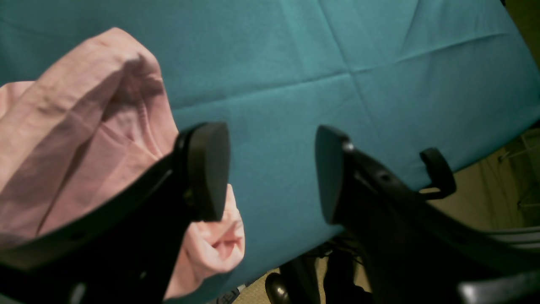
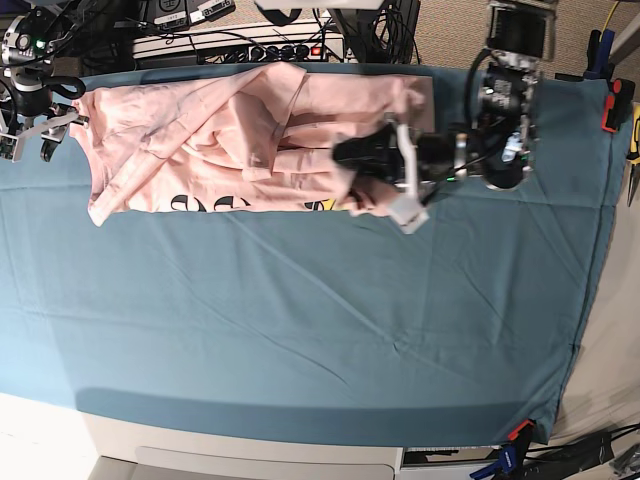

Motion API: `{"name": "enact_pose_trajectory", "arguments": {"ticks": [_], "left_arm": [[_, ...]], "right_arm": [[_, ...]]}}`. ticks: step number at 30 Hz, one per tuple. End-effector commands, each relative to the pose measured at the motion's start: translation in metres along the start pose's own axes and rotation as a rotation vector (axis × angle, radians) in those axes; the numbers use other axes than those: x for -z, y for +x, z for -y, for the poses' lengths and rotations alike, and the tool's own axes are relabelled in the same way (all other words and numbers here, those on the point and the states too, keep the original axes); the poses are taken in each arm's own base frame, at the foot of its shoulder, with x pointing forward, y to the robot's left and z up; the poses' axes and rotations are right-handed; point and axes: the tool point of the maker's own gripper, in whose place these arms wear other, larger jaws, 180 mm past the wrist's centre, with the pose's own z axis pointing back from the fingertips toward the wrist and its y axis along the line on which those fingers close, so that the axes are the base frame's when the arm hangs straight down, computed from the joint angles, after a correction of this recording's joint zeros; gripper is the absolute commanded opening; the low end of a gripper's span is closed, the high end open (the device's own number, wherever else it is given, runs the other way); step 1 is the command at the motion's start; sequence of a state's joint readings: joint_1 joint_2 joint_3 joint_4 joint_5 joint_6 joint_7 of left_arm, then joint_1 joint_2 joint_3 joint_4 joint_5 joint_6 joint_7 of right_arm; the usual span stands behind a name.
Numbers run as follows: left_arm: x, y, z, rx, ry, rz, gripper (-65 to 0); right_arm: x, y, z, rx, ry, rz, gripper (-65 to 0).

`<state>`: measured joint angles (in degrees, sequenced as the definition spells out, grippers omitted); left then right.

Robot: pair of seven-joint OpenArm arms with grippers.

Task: Fold the T-shirt properly
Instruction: 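Fold the grasped side edge inward toward the right gripper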

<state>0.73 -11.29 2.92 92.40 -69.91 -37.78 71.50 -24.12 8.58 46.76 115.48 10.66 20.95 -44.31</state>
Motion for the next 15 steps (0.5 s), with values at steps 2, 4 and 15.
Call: {"name": "enact_pose_trajectory", "arguments": {"ticks": [2, 4, 15], "left_arm": [[0.01, 0.015, 0.013, 0.023, -0.04, 0.037, -65.0], [0.02, 0.012, 0.019, 0.029, -0.058, 0.021, -65.0], [0.038, 0.026, 0.025, 0.078, -0.054, 0.037, -65.0]], "right_arm": [[-0.003, 0.014, 0.005, -0.011, -0.011, 0.05, -32.4], [-0.003, 0.015, 0.005, -0.011, -0.011, 0.051, -32.4], [-0.003, 0.016, 0.002, 0.008, 0.006, 0.061, -32.4]]}}
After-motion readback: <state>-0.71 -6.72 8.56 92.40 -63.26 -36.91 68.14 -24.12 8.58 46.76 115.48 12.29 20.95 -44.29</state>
